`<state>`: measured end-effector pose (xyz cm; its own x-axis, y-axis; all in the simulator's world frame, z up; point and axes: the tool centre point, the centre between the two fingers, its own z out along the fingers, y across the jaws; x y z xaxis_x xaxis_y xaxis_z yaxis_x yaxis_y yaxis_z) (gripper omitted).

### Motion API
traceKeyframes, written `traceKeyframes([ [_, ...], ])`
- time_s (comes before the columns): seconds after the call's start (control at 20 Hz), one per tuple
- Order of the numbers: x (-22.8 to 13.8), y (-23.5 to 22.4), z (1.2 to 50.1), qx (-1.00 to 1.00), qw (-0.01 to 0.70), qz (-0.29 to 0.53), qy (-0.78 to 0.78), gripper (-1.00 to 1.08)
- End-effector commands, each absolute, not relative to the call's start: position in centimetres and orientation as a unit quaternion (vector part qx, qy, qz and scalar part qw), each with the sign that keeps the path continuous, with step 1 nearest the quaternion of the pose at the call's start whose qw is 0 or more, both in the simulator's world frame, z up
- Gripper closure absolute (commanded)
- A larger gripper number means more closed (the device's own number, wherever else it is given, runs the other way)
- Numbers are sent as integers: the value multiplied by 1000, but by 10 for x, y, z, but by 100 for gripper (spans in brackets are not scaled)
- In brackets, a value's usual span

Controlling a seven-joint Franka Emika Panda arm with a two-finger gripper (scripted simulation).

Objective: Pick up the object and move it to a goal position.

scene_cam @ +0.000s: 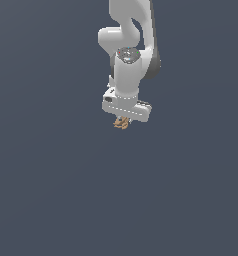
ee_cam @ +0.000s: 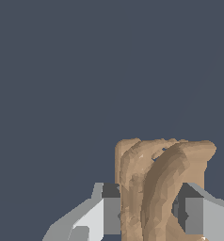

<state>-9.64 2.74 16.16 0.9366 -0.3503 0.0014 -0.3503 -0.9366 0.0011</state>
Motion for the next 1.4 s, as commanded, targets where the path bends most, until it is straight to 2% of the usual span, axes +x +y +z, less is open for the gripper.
traceKeyframes([
  [0.0,-96,41,187,984,1,1,-178,108],
  [0.8,-89,125,340,984,1,0,-178,108],
  [1.35,-83,155,394,984,0,0,-178,108],
])
